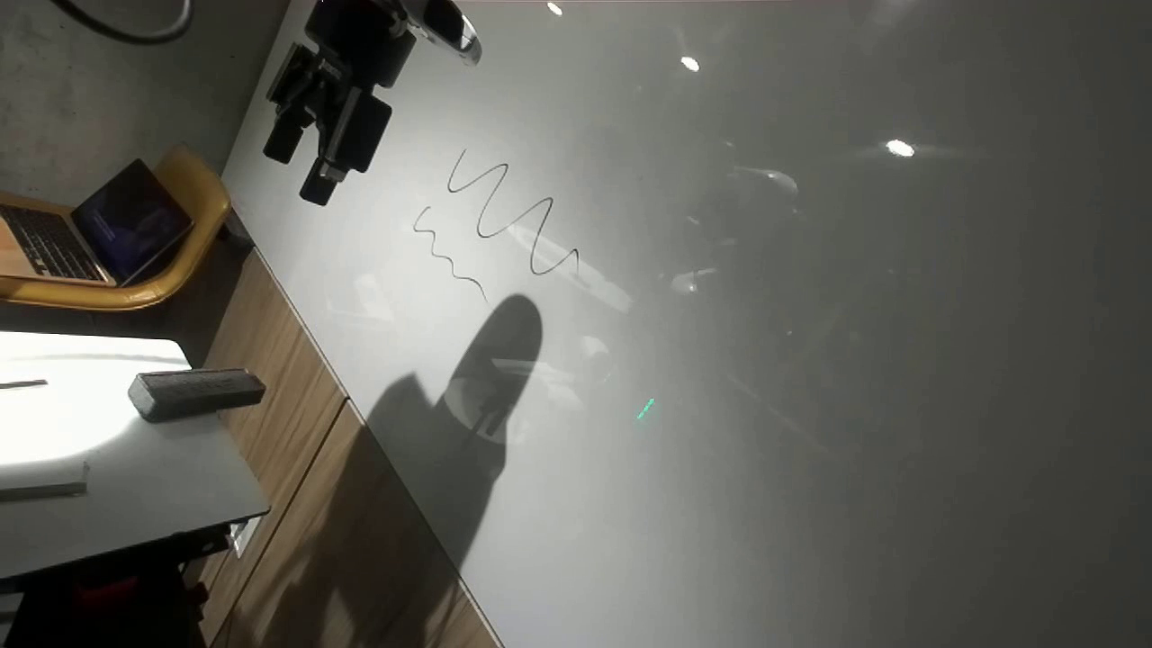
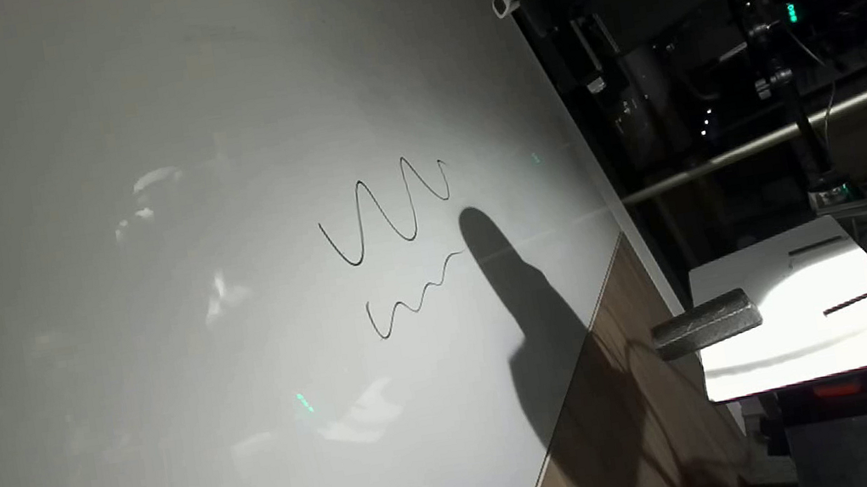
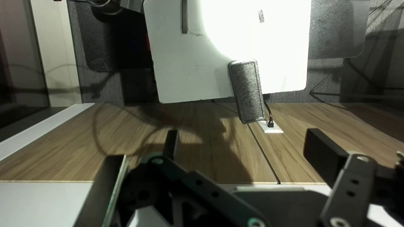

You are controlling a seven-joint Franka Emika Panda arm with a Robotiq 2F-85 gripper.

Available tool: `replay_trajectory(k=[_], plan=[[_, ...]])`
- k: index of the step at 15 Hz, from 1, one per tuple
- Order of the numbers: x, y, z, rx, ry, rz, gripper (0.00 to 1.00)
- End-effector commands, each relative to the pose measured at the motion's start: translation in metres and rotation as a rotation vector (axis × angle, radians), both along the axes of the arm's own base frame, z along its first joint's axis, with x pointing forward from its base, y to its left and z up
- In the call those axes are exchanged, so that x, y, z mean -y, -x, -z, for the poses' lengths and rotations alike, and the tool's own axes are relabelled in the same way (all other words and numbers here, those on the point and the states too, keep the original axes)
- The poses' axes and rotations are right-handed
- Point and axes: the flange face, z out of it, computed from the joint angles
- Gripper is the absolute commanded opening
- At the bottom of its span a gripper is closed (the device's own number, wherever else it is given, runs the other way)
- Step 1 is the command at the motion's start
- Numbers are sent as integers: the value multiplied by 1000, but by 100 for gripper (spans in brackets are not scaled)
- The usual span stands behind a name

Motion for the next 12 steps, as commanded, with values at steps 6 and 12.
replay_trajectory(k=[6,12], plan=[[0,0,-1,-1,0,0,100],[-11,-26,3,3,-22,-32,100]])
